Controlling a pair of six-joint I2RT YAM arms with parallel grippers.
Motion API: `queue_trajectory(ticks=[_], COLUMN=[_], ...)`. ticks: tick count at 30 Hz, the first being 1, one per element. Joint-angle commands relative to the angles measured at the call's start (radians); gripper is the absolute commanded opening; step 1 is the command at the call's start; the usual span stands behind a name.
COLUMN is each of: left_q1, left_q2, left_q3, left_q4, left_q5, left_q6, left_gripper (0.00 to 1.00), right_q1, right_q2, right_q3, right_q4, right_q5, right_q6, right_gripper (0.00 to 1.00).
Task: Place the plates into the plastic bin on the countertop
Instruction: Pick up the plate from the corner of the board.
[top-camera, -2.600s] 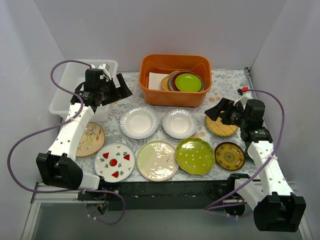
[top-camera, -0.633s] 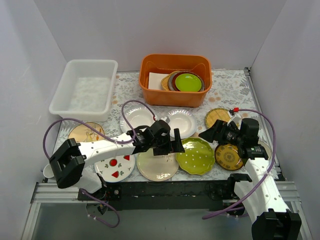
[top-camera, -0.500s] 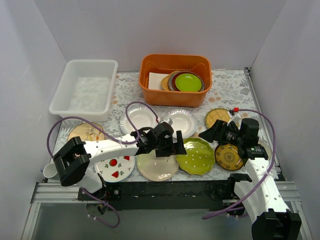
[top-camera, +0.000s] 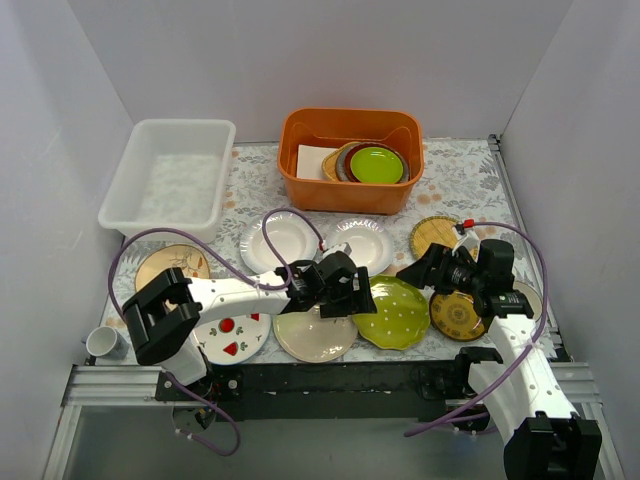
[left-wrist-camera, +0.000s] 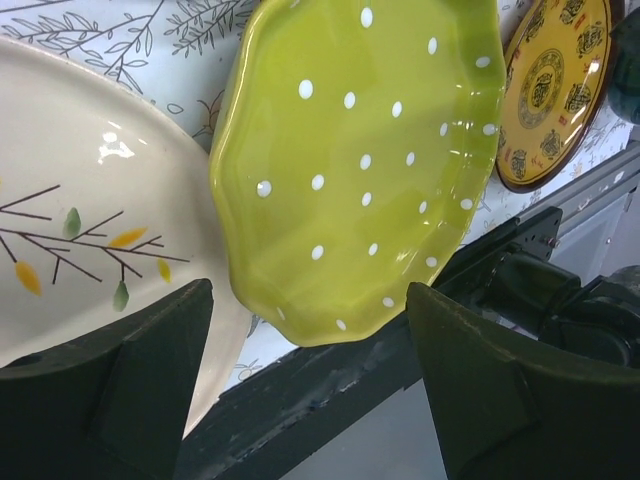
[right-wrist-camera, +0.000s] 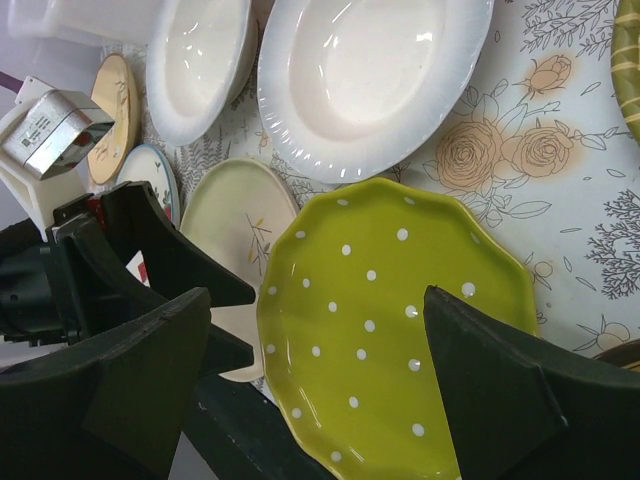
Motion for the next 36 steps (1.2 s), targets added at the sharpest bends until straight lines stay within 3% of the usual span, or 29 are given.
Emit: queue_trajectory(ticks=[1,20,24,27,32,36], left_q1=[-0.004,-0.004,-0.004,-0.004,-0.006,-0.009], left_q2=[0.002,0.073,0.085,0.093,0.094,0.088], left_q3=[0.000,-0.104,-0.115,-0.123,-0.132,-0.140], left_q4=[0.046,0.177,0.191,0.195,0.214,0.217], left_q5=[-0.034,-0.043,-0.038,-0.034,-0.029,-0.034], left_q6=[-0.015,-0.072,-0.078,-0.084,-0.087,-0.089], left_gripper=[0.77,0.63,0.58,0.49,0.46,0.34], right_q1=[0.002,0.002,0.002,0.002,0.005,0.002], right_q2=[0.003,-0.006,-0.006,-0.004,-0.006,-0.003], right_q3=[-0.007,-0.033,-0.036,-0.039,-0.042,-0.051], right_q4=[0.034,0.045,0.043,0.043,0.045,0.052], right_q5=[-0.029,-0.037,-0.034,-0.032,-0.031,-0.037], right_q6=[-0.012,-0.024,-0.029,-0.029,-0.029,-0.026], right_gripper=[0.94,0.95,0.95,0.95,0.95,0.95])
